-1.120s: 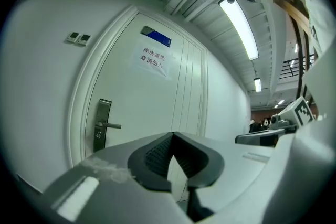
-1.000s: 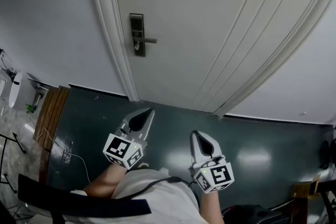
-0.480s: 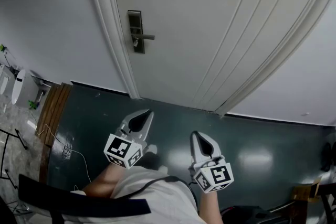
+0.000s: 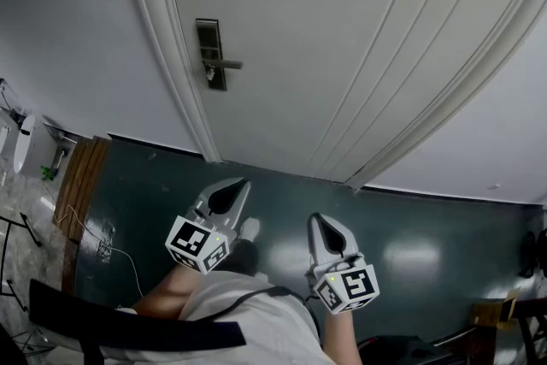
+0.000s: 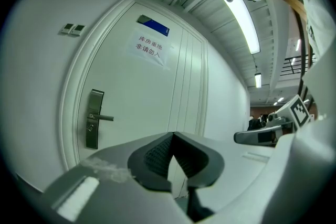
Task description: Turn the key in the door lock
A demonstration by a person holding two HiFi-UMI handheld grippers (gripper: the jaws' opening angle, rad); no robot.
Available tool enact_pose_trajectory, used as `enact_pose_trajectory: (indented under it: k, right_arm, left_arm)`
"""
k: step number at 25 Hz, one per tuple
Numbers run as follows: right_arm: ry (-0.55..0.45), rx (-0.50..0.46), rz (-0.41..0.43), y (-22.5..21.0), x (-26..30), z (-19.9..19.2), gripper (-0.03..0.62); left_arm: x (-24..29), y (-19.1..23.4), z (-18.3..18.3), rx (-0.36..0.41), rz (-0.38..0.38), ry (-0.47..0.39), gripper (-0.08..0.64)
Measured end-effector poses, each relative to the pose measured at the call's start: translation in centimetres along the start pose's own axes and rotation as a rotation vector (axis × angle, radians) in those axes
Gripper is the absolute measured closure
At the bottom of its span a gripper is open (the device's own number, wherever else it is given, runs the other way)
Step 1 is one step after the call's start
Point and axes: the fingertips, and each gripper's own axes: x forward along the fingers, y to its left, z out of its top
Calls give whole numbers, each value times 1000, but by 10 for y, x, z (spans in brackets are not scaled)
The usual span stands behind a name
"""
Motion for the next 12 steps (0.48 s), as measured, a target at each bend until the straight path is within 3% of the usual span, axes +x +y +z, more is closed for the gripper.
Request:
enact_pose_trajectory:
  k: [12]
  right_arm:
    - [22, -20, -4, -42, 84, 31, 583]
  left_arm:
    - [81, 59, 21, 13, -31, -9, 557]
